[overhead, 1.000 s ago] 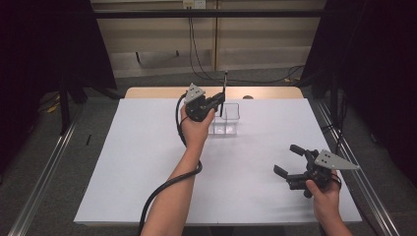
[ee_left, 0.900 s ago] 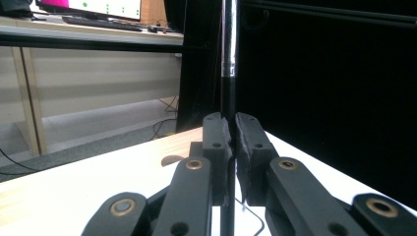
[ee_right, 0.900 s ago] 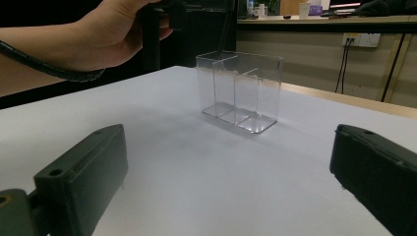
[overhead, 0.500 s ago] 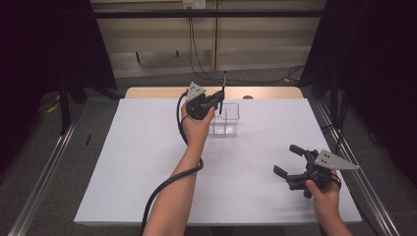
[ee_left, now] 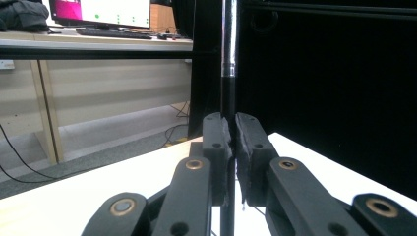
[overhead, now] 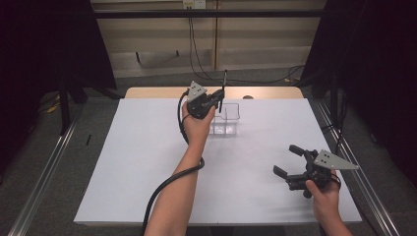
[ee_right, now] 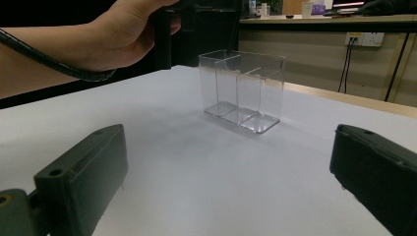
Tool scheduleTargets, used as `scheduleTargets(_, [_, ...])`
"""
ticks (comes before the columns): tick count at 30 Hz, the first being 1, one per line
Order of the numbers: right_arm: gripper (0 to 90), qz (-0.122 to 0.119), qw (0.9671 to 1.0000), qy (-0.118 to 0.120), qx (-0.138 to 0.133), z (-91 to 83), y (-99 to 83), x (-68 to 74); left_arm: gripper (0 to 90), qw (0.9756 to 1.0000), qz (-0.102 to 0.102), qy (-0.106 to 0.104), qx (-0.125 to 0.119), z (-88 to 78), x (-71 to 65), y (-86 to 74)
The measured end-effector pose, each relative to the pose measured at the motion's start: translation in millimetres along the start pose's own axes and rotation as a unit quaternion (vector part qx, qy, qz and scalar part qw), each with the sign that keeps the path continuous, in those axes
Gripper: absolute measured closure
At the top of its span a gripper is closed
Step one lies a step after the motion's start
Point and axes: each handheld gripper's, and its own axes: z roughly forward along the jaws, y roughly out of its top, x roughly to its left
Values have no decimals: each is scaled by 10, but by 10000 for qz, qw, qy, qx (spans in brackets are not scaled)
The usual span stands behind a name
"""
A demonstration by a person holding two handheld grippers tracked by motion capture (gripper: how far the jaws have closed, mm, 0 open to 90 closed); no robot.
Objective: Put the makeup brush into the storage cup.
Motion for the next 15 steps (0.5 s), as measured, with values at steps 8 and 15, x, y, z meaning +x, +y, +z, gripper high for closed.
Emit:
scheduleTargets(8, [7, -8, 10000, 4, -2, 0, 1, -1, 838, 10000, -5, 18, 11, 17, 3, -49])
scheduleTargets(15, [7, 2, 10000, 21, 1, 3, -2, 0, 838, 10000, -44, 47, 31, 24, -4, -79])
